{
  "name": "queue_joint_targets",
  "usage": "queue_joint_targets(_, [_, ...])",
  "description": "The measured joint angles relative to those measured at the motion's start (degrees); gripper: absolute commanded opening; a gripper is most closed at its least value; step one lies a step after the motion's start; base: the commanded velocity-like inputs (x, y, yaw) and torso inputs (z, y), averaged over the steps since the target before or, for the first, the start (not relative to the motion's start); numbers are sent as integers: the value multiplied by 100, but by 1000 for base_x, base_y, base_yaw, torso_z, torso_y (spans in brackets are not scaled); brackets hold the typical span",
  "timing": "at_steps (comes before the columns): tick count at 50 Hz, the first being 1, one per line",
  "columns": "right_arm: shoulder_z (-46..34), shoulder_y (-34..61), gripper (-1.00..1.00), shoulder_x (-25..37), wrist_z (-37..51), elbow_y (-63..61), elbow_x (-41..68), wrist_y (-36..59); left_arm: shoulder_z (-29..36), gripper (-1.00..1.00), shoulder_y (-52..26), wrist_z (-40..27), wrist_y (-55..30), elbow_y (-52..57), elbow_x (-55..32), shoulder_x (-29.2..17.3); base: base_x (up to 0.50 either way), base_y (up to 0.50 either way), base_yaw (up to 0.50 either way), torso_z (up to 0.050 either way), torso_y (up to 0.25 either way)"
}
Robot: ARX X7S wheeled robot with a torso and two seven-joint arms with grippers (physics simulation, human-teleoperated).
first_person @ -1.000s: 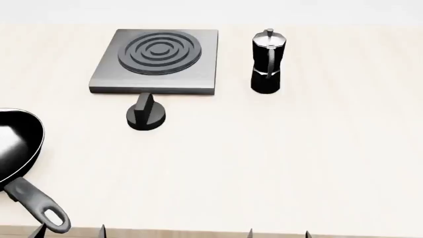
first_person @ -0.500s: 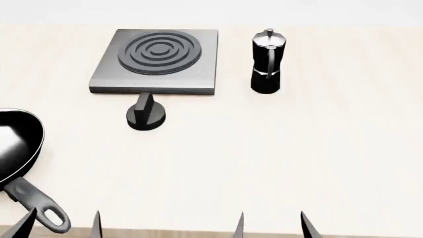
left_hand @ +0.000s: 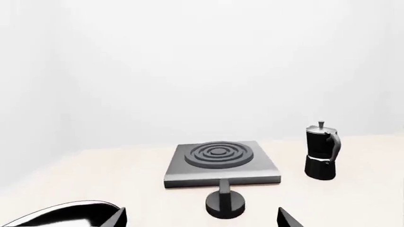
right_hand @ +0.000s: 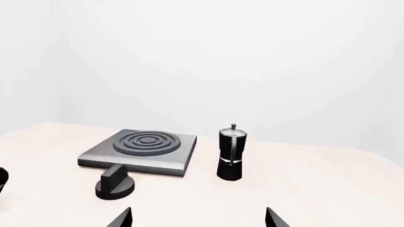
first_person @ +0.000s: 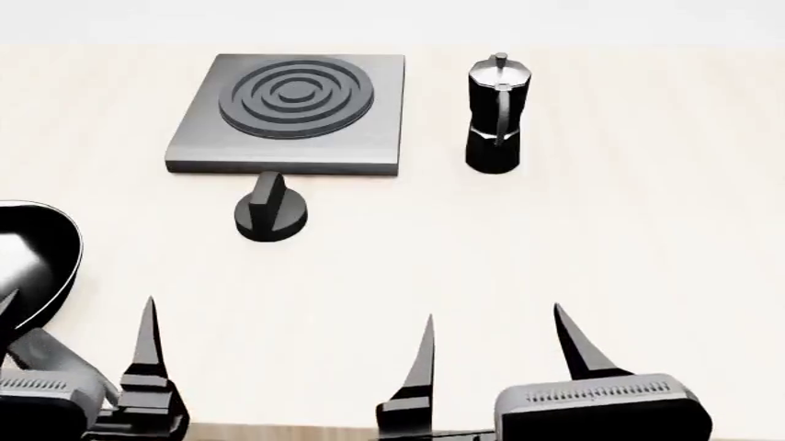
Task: Turn on the stove.
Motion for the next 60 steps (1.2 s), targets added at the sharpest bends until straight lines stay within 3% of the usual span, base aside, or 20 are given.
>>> queue_joint_targets(25, [-45, 781, 100, 159, 69, -731, 172, 846, 137, 100, -810, -62, -610, 619, -208, -73, 0, 0, 0, 0, 0])
queue_joint_targets(60, [-246, 963, 100, 302, 235, -876, 178, 963, 149, 100, -922, -223, -620, 730, -424, -193, 0, 42, 0, 0, 0])
